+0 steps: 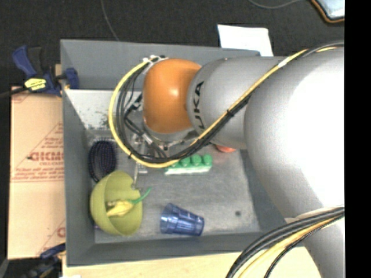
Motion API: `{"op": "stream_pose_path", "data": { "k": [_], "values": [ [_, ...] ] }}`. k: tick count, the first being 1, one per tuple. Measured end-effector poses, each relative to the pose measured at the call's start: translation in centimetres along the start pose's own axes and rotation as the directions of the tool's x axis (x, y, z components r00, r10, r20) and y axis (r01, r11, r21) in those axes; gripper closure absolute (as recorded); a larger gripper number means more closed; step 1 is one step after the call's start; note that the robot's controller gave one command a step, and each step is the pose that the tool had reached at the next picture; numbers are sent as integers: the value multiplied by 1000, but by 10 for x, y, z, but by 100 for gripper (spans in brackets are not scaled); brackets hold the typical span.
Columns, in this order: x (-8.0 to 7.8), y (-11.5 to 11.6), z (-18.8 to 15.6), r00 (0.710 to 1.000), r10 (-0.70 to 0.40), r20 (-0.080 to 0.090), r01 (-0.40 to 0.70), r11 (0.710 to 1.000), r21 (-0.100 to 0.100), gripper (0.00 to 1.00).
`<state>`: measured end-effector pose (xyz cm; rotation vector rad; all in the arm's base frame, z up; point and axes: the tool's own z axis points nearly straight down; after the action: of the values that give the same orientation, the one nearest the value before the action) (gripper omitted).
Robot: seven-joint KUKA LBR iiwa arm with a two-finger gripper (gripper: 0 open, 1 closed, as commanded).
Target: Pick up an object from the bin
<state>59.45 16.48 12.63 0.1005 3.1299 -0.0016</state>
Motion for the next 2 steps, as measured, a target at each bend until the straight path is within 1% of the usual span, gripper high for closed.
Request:
{"op": "stream_pose_path", "data": {
  "k": [1, 2],
  "values": [
    [53, -6, 57, 999, -49, -4, 49, 999, 3, 0],
    [25, 4, -18, 969, 248, 10, -248, 969, -7, 100]
  ]
}}
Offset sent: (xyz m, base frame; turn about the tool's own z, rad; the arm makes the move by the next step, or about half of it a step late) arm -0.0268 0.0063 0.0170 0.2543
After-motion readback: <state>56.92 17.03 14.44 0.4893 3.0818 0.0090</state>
